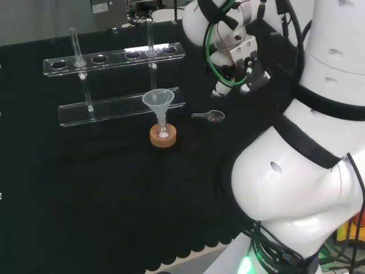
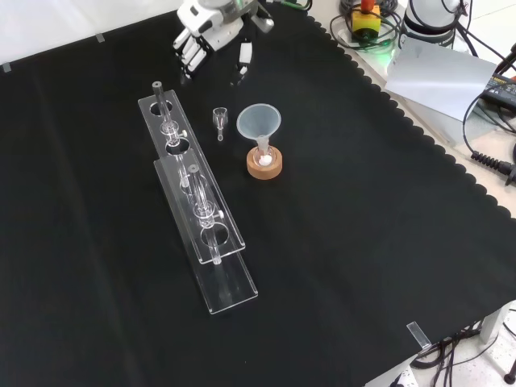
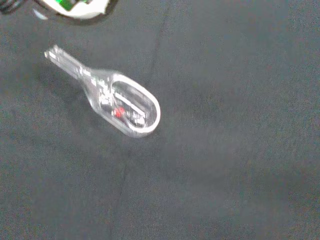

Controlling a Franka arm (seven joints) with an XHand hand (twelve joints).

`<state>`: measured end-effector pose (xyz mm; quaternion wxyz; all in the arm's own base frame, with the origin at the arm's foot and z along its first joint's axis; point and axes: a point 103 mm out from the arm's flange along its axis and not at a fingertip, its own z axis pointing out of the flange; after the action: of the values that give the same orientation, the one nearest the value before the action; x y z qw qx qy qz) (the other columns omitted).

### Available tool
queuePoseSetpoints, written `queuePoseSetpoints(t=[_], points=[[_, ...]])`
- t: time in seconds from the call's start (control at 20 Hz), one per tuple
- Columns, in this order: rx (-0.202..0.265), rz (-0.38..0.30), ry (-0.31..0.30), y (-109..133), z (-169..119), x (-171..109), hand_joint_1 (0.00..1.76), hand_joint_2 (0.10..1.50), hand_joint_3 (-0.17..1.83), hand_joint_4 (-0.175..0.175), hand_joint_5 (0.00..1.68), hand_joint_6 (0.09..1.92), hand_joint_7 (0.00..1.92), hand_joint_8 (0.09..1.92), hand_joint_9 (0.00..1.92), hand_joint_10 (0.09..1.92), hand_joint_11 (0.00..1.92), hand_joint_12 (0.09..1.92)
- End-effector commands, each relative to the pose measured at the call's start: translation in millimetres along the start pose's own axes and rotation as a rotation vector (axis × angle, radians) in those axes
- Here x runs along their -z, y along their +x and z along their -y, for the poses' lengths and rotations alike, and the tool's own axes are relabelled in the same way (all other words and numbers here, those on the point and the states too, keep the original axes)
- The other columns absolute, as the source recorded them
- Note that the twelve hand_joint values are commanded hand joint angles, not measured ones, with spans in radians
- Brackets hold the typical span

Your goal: Remove the funnel from the round-bottom flask.

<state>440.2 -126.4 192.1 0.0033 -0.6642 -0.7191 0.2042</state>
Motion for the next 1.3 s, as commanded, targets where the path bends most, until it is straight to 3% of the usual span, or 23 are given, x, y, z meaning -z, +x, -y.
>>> queuePoseSetpoints(t=[0.05,0.45,1.3], points=[[0.017,-0.062,-0.025,9,26,26,0.77,0.68,0.47,-0.032,0.41,0.29,0.4,0.77,0.58,0.67,0.24,1.4],[0.104,-0.128,-0.045,21,41,61,0.74,0.69,0.47,-0.035,0.41,0.27,0.43,0.75,0.62,0.65,0.3,1.39],[0.295,-0.06,0.051,92,46,97,0.6,0.68,0.42,-0.038,0.35,0.15,0.35,0.75,0.59,0.64,0.4,1.39]])
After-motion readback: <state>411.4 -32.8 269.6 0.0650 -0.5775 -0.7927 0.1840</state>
